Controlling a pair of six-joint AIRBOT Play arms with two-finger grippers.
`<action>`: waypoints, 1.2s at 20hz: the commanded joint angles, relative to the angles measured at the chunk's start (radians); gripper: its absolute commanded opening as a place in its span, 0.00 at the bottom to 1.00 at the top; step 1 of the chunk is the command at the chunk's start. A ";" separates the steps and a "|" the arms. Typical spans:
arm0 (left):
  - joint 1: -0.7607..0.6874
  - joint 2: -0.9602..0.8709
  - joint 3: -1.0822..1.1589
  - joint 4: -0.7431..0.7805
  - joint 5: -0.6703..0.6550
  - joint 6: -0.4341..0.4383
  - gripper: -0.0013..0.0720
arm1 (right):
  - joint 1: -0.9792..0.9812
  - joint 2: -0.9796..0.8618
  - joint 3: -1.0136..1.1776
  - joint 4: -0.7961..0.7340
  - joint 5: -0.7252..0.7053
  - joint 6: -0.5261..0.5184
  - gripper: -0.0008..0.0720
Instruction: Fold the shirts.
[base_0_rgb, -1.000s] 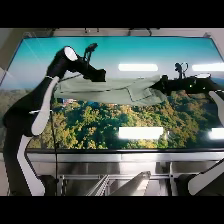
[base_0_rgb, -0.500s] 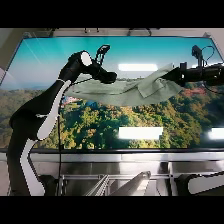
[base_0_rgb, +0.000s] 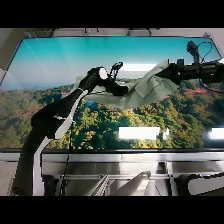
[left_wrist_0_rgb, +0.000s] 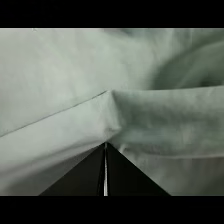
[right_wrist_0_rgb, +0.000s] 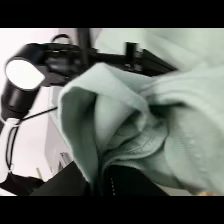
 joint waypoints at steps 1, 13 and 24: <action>-0.005 -0.020 -0.009 -0.072 -0.037 -0.011 0.05 | 0.072 0.001 0.000 0.037 0.000 0.021 0.04; 0.497 0.420 -0.126 -0.407 -0.397 0.169 0.05 | 0.616 -0.178 0.236 0.103 -0.632 0.035 0.04; 0.734 0.449 -0.381 -0.562 -0.466 0.281 0.05 | 0.620 -0.455 0.571 0.456 -0.359 -0.042 0.04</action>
